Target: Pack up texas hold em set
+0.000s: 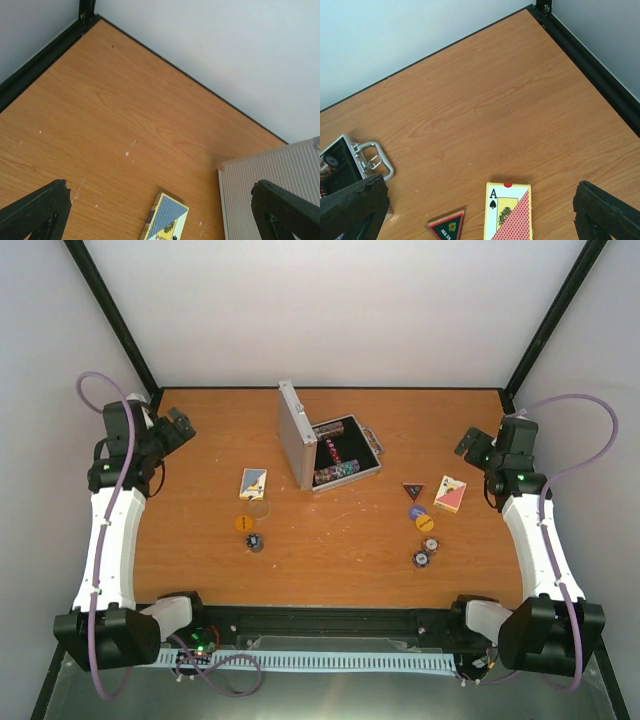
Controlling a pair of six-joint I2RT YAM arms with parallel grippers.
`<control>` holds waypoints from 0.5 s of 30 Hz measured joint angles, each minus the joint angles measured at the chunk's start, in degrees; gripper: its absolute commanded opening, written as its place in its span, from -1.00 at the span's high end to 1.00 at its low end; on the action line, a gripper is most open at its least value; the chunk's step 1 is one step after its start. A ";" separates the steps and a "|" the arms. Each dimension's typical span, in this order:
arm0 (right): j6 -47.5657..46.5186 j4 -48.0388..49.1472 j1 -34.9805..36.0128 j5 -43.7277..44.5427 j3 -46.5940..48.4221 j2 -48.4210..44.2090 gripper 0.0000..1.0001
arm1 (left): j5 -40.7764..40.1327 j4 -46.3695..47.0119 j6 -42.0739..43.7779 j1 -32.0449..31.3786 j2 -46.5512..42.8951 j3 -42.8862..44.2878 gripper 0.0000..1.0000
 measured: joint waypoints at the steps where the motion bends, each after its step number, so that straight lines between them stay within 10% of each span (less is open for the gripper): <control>1: 0.00 -0.07 0.00 -0.09 0.37 0.26 -1.00 | 0.42 -0.57 0.20 0.00 0.46 0.37 -0.99; 15: -0.13 -1.92 0.42 -9.05 7.76 8.85 -1.00 | 8.90 -9.27 -3.45 -3.78 5.79 4.63 -0.99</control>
